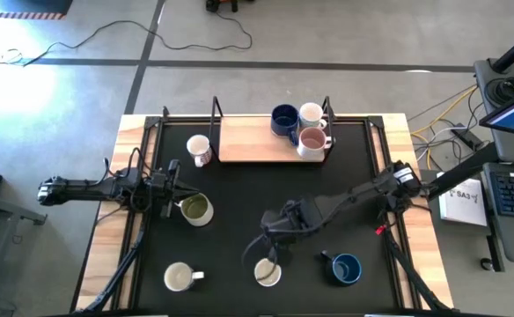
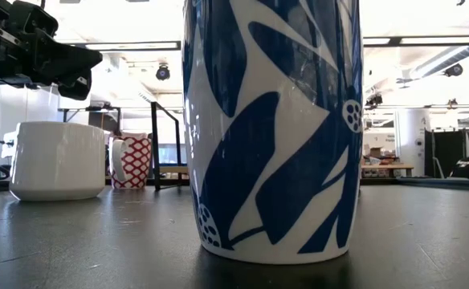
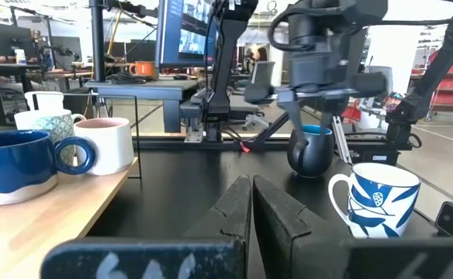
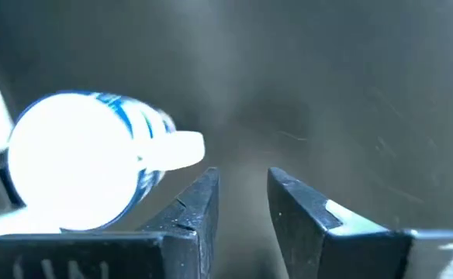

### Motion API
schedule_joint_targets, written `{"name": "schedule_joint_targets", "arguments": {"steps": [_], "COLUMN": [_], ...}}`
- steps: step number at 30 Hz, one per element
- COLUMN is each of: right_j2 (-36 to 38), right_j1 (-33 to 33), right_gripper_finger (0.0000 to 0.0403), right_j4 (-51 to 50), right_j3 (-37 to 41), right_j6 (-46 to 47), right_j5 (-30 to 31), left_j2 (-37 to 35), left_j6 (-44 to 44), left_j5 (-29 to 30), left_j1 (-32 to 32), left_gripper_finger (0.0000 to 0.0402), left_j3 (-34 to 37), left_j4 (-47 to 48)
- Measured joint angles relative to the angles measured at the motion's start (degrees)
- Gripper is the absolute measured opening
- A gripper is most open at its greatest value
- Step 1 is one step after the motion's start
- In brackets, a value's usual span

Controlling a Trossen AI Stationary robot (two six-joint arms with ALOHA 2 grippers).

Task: Place coffee mugs
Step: Put the right blue mug on the shelf aligned with the other dark blue mug

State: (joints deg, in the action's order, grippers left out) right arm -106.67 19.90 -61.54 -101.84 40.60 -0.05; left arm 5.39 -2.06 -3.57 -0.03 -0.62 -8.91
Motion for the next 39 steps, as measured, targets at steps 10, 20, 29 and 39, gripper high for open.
{"name": "schedule_joint_targets", "arguments": {"steps": [10, 20, 29, 39], "right_j2": [0.00, -0.25, -4.40, -5.59], "right_j1": [2.57, 3.35, 3.99, 4.22], "right_gripper_finger": [0.0107, 0.0107, 0.0107, 0.0107], "right_j4": [4.04, 14.78, 15.39, 15.38], "right_j3": [0.00, 1.33, 1.49, 1.49], "right_j6": [-12.76, -28.86, -35.27, -35.34], "right_j5": [0.08, 1.63, 1.26, -0.42], "left_j2": [0.00, 0.00, 0.02, 0.02], "left_j6": [0.00, 0.02, 0.02, 0.02], "left_j5": [0.00, 0.00, 0.00, 0.00], "left_j1": [0.02, 0.00, 0.02, 0.02], "left_gripper_finger": [0.0000, 0.0000, 0.0000, 0.0000], "left_j3": [0.00, 0.00, 0.00, 0.00], "left_j4": [0.00, -0.02, -0.02, 0.00]}}
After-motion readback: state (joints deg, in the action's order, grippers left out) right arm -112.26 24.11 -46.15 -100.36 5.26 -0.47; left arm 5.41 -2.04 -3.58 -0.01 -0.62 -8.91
